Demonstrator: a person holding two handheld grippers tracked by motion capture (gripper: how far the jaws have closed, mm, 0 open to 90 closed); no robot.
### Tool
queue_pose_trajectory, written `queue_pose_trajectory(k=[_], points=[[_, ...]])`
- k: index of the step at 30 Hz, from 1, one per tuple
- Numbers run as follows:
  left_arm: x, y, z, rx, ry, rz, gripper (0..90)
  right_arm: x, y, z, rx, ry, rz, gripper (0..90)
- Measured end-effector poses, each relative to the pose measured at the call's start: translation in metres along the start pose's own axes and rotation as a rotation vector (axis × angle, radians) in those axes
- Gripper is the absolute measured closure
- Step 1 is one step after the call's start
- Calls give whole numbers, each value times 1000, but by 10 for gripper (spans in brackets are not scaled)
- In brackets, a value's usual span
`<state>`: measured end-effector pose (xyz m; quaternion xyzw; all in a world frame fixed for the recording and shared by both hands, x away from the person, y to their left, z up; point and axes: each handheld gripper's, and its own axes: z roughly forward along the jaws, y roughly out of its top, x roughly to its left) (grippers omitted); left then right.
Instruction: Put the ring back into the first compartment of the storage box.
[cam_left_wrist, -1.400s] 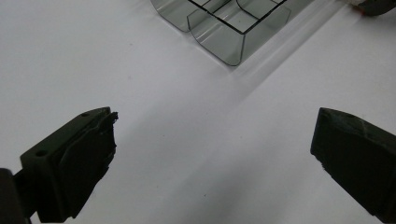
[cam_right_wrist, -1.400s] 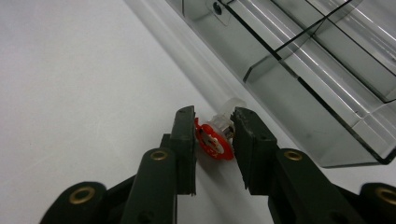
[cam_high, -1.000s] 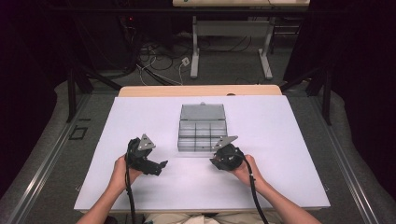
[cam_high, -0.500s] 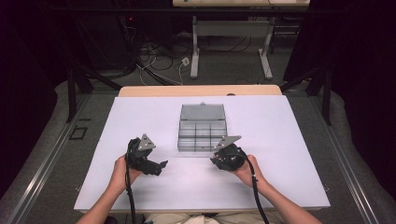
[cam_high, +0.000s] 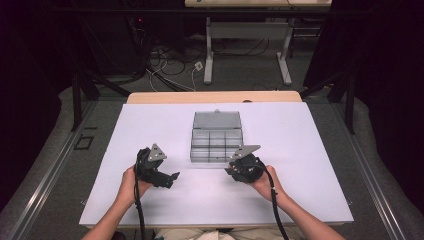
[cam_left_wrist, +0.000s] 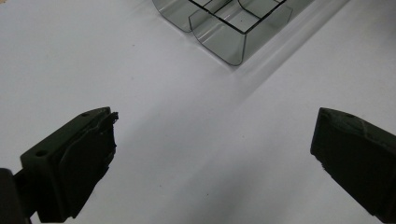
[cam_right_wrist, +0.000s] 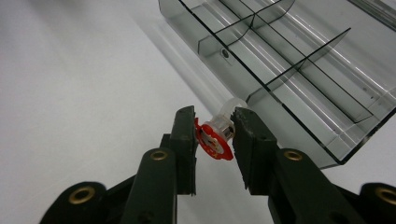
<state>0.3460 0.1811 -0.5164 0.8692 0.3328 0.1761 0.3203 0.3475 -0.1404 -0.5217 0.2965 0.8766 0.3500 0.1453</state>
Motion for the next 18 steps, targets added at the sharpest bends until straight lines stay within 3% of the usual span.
queue_pose_trajectory(k=[18], points=[[0,0,-1,2,2,3,0,-1,4,-10,-39,-6,-1,704]])
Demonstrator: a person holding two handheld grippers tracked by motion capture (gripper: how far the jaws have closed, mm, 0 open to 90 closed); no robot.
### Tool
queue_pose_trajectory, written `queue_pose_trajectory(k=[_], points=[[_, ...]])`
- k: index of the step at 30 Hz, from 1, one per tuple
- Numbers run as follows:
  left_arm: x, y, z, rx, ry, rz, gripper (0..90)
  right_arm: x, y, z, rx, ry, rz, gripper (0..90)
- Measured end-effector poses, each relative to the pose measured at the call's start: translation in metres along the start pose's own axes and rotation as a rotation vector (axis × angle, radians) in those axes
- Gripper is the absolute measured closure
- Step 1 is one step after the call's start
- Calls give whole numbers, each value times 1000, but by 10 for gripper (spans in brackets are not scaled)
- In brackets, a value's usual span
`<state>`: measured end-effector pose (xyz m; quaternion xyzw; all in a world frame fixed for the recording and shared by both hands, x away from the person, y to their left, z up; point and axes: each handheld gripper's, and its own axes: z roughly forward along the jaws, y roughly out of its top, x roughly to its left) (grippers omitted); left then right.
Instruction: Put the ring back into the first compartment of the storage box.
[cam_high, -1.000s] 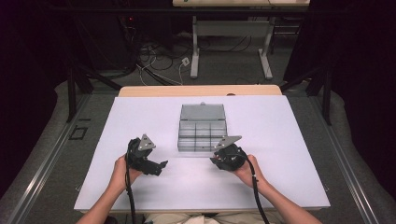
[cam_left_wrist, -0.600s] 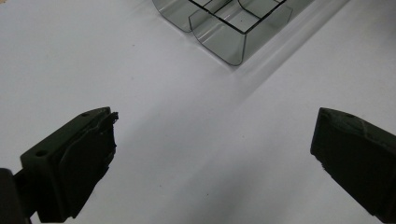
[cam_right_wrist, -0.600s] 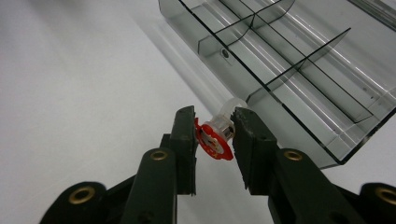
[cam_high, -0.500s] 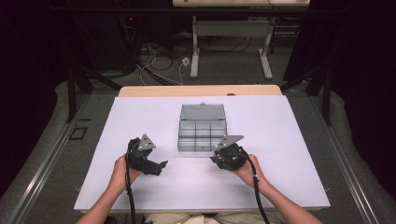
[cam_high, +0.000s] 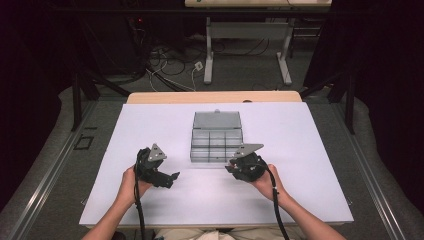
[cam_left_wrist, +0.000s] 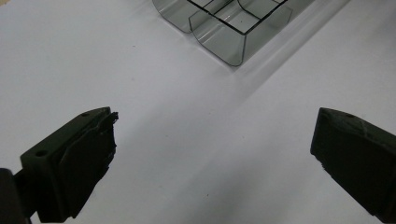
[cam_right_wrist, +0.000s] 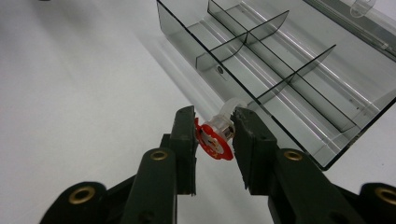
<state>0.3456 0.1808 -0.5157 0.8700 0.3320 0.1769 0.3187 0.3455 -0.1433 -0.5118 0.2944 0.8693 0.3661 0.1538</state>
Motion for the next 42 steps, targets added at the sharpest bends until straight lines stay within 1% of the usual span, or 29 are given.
queue_pose_trajectory(k=[4,6,10,12,13,17,19,20,28,32,33,34,41,42], points=[[1,0,0,1,2,0,0,0,2,-2,-11,-3,4,704],[0,-1,0,-6,0,-13,0,0,2,-2,-17,-6,2,705],[0,0,0,-9,2,-9,0,0,4,-2,-17,-5,-3,705],[0,0,0,-3,1,-6,0,0,4,-2,-32,-8,-6,705],[0,0,0,-5,1,-8,0,0,4,-2,-26,-10,-7,704],[0,0,1,-10,2,-13,0,0,5,-2,-31,-9,-4,704],[0,0,0,-6,3,-6,0,-1,6,-2,-40,-14,-7,704],[0,0,0,-6,0,-9,0,-1,6,-2,-33,-8,-7,704],[0,0,2,-12,3,-6,0,-1,7,-2,-40,-14,-12,705],[0,-1,1,-7,1,-5,0,-1,9,-3,-44,-19,-5,705],[0,-1,1,-3,-2,-5,0,-1,9,-3,-44,-14,-10,705],[0,-1,1,-3,-3,-6,0,-1,9,-3,-48,-21,-11,705],[0,-1,1,1,-5,-7,0,-2,15,-4,-55,-23,-12,705],[0,-1,1,1,-5,-8,0,-2,16,-4,-62,-32,-12,705]])
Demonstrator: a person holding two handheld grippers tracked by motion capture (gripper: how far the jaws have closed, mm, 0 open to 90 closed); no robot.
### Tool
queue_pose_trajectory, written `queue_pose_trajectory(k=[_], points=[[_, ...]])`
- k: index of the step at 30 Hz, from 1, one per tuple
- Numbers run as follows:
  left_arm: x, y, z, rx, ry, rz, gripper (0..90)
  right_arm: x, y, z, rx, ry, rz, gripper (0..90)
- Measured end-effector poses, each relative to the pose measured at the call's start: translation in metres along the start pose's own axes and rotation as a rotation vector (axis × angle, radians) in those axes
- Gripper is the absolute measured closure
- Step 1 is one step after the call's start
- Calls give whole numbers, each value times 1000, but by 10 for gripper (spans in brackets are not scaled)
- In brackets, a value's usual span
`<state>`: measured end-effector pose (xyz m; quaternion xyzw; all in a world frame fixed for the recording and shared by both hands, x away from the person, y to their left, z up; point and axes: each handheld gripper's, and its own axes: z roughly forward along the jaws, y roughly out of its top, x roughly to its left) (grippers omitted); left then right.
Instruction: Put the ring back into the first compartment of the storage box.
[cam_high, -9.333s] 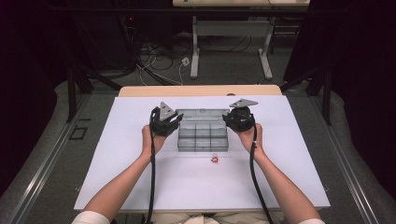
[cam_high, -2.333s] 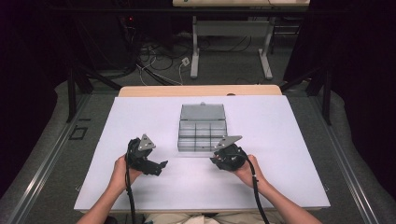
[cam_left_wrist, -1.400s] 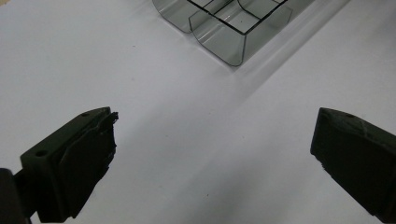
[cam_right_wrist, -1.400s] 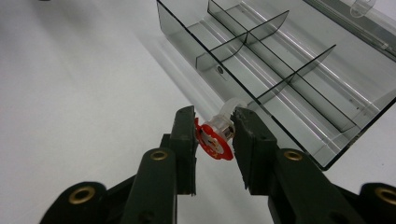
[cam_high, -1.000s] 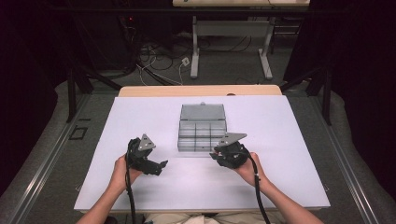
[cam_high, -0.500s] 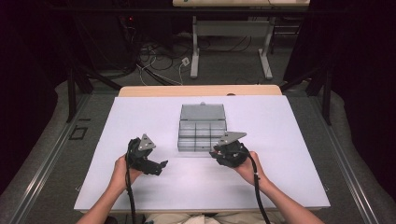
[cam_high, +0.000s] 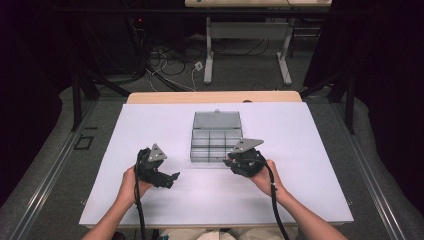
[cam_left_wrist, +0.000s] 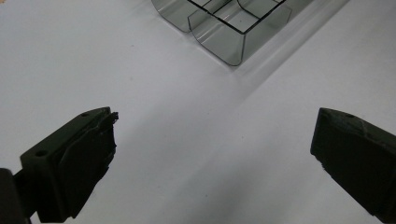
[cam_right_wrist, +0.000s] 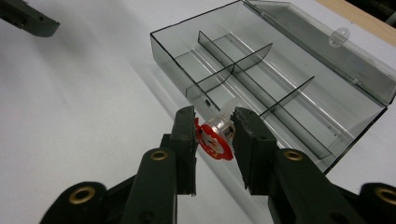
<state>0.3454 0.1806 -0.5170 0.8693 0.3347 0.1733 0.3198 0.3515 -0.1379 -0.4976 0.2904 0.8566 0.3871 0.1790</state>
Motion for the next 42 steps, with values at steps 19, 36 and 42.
queue_pose_trajectory(k=[19,36,42], points=[[-1,-1,1,6,3,-1,0,-13,15,4,-22,-33,3,705],[0,-3,3,-6,8,-10,0,-22,26,20,-22,-40,13,704],[1,-4,2,-8,6,-13,0,-25,31,26,-23,-46,5,705]])
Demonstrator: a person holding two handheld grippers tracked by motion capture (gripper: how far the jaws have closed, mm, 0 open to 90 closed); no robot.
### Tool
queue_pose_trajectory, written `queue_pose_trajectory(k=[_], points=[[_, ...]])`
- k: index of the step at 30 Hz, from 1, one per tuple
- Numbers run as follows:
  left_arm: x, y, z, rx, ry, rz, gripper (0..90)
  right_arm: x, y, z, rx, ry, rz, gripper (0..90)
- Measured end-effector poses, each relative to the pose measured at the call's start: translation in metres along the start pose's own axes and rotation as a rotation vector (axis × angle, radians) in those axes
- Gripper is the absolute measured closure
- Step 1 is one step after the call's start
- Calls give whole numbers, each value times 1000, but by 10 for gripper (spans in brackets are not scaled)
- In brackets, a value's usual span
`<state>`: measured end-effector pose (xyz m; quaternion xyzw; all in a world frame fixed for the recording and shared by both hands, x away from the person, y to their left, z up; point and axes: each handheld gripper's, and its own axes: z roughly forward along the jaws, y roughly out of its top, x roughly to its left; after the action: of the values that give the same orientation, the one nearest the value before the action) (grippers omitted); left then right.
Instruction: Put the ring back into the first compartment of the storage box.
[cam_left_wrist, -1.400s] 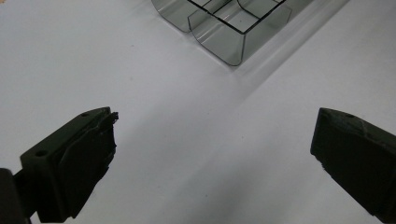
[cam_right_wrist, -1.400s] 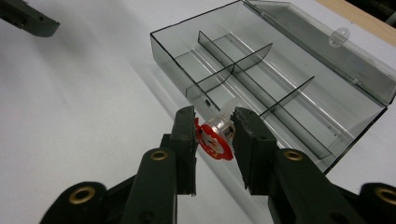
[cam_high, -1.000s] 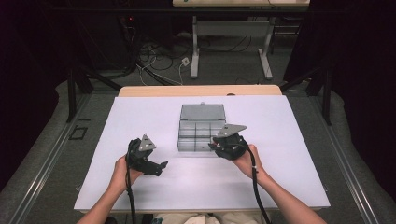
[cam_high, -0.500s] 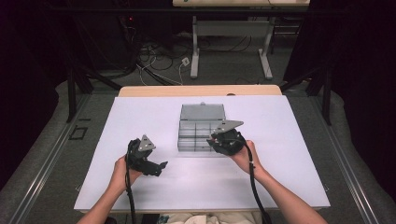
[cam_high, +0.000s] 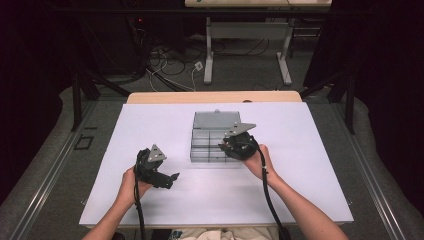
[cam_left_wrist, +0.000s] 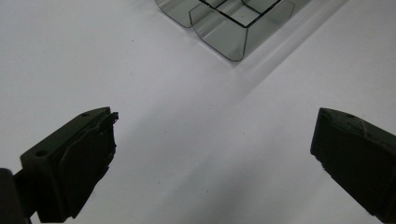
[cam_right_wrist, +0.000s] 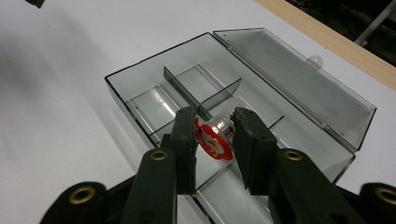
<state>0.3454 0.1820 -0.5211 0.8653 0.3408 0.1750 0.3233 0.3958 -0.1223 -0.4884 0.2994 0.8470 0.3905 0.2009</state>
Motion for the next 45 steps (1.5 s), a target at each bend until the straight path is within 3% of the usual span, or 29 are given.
queue_pose_trajectory(k=[2,28,45], points=[[1,0,-1,18,-9,2,0,-1,2,3,-4,-1,8,704],[-2,-2,-2,5,9,7,0,-3,29,30,24,-2,-22,705],[-1,-2,-1,7,6,12,0,3,41,53,60,14,-39,704]])
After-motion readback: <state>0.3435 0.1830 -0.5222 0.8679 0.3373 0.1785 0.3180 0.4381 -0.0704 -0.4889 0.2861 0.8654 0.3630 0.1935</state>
